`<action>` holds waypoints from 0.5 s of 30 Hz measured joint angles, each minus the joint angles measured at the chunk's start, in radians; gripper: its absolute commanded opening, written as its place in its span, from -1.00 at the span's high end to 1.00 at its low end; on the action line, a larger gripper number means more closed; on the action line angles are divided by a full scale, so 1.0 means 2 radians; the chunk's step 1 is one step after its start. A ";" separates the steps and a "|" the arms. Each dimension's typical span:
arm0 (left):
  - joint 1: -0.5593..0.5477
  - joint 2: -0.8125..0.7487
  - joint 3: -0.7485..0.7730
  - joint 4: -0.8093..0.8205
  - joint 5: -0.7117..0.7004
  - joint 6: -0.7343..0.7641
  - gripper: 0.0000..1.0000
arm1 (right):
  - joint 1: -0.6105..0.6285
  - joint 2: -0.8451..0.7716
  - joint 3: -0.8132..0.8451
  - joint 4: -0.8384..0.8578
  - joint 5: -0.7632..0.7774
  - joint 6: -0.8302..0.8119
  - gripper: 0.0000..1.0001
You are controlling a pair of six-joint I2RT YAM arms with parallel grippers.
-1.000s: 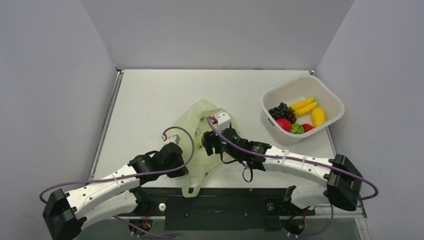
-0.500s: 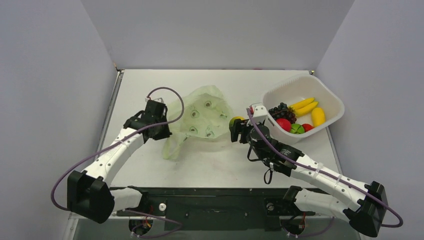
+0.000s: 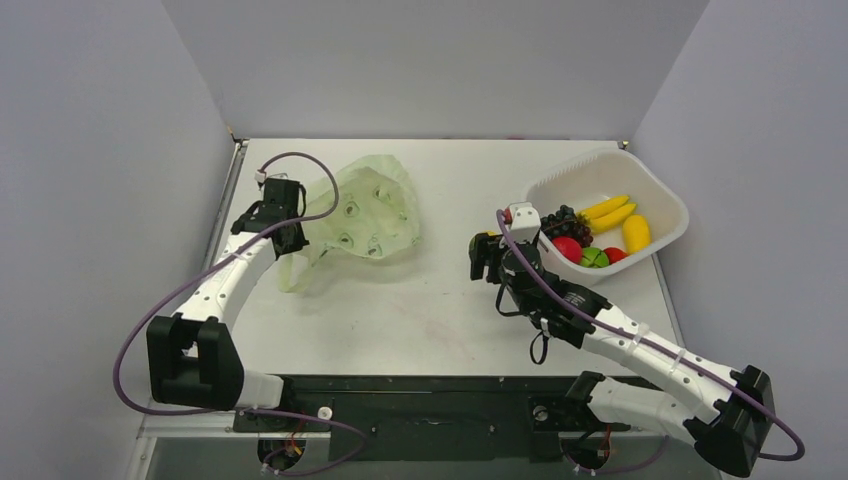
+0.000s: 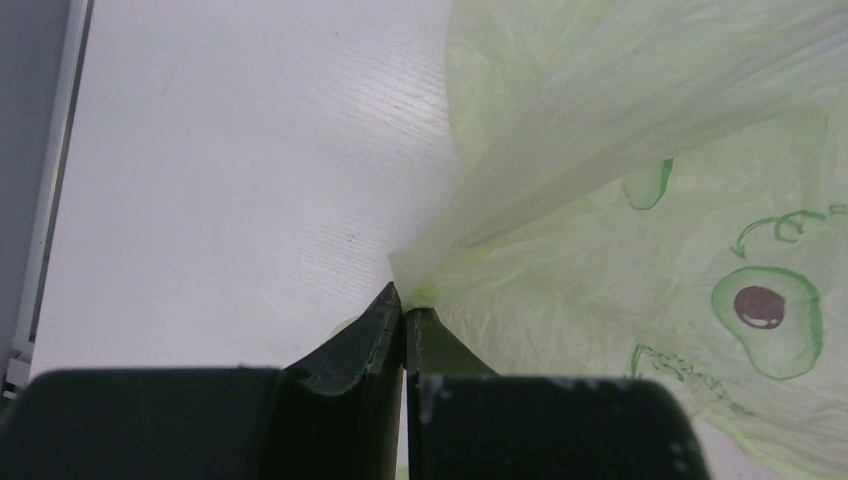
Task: Take the fake fruits out of the plastic bag
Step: Place the fake fruit in the bin.
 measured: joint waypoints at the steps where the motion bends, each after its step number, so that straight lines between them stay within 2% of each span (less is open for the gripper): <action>1: 0.005 -0.003 -0.007 0.008 -0.001 0.004 0.92 | -0.004 0.002 0.006 -0.002 0.001 -0.001 1.00; 8: 0.015 -0.019 -0.036 0.022 0.003 0.020 0.69 | -0.038 0.035 0.043 -0.008 0.005 -0.004 1.00; 15: 0.015 -0.069 -0.052 0.043 0.013 0.034 0.69 | -0.147 0.090 0.107 -0.037 0.013 0.014 1.00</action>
